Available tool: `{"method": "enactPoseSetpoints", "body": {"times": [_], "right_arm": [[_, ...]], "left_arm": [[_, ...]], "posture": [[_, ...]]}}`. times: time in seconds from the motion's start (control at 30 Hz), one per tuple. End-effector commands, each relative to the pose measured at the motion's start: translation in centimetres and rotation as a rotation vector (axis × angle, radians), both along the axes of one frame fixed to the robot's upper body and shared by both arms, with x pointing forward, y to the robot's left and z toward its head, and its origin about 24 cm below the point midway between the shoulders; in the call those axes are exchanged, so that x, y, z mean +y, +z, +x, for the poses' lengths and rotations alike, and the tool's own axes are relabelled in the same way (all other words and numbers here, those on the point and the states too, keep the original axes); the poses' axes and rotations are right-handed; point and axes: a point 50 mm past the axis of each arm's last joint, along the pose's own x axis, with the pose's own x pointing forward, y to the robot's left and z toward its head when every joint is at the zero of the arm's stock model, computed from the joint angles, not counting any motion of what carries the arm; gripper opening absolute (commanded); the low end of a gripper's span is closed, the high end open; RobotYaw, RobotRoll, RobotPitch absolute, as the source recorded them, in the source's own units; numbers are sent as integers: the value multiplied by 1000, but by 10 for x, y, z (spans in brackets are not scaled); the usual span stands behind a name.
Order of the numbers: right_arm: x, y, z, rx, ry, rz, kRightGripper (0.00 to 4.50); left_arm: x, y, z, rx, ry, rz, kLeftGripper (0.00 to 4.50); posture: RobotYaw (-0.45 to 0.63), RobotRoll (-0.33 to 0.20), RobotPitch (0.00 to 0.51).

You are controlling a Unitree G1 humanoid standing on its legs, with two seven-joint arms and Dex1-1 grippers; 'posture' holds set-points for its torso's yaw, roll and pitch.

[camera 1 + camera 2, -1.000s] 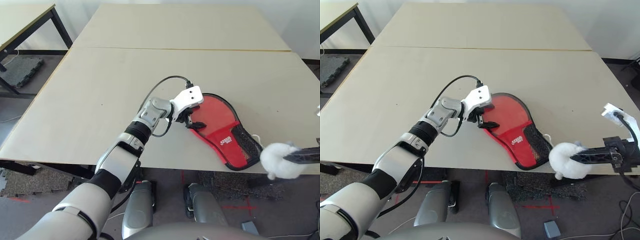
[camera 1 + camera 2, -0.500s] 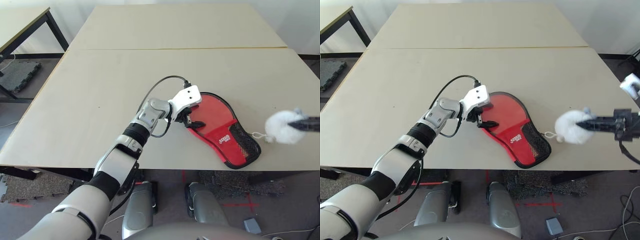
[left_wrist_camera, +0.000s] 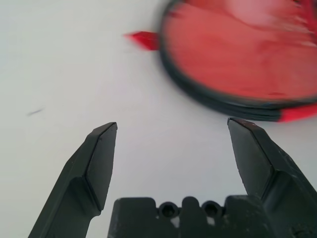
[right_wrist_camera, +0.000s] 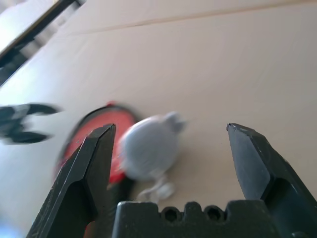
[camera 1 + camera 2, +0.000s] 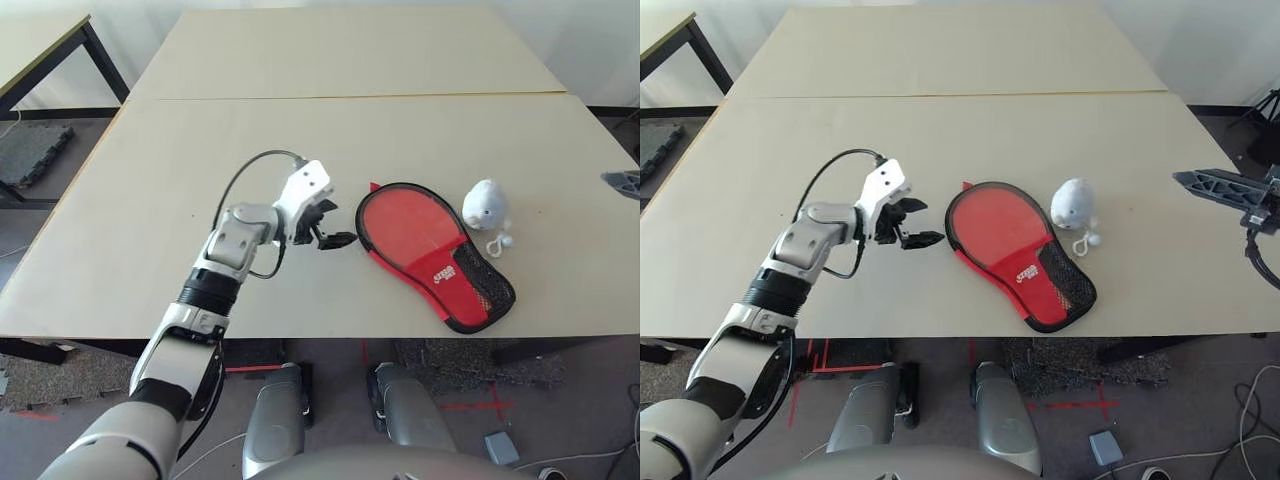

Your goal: Store the ping-pong paddle in its case and zip it.

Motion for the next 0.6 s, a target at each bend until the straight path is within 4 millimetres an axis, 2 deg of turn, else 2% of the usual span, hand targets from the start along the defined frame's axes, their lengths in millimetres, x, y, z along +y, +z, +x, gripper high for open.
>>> {"method": "enactPoseSetpoints", "body": {"times": [0.03, 0.23, 0.3, 0.43, 0.5, 0.6], "right_arm": [[-5, -15, 5, -45, -132, -54, 4453], [-2, -43, 21, -60, -299, -71, 4453], [1, -47, 26, -121, -334, -70, 4453], [-1, -53, 36, -193, -521, -136, 4453], [-3, -54, 38, -248, -610, -187, 4453], [-2, -59, 41, -277, -704, -283, 4453]], "left_arm": [[20, 1, 1, -20, 168, -42, 4500], [40, -4, 8, -138, 381, -122, 4500], [49, -9, 10, -208, 461, -89, 4500], [74, -24, 16, -305, 718, -65, 4500], [86, -24, 18, -380, 862, -75, 4500], [93, -22, 21, -475, 1008, -47, 4500]], "posture": [[0, 0, 130], [6, 0, 124], [5, 0, 120], [-3, 0, 117], [-5, 0, 116], [-13, 0, 113]]}}
